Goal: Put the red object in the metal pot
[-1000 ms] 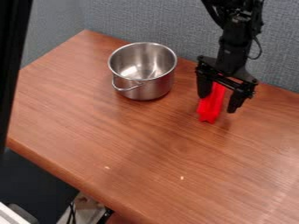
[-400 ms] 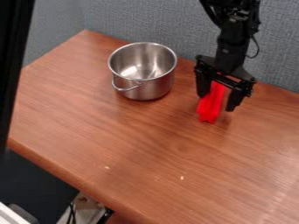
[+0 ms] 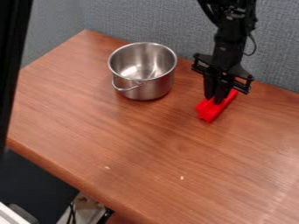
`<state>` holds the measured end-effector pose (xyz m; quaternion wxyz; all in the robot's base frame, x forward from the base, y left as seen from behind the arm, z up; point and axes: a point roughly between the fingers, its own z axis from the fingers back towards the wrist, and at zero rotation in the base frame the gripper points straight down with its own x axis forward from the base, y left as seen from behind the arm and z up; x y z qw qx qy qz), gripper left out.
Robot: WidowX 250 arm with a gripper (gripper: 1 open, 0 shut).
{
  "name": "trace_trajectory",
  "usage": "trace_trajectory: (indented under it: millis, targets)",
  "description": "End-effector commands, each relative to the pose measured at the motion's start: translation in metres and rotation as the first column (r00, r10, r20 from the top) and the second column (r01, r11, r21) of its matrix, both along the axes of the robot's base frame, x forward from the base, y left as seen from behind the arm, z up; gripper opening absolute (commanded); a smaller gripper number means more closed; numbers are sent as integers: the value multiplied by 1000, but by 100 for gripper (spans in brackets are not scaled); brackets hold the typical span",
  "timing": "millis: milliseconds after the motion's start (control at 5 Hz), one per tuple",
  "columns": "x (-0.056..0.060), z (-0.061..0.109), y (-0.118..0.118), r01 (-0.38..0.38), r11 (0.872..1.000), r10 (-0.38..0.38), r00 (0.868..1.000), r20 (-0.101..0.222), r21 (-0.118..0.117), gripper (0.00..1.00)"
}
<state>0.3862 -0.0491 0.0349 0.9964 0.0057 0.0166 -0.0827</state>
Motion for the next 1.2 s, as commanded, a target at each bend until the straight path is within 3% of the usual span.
trace_trajectory:
  millis: [0,1000]
  targets:
    - [4,22,7,-21,1000,21,999,41,-13,0]
    - [-4,70,20,-37,998,41,996,77,-47,0]
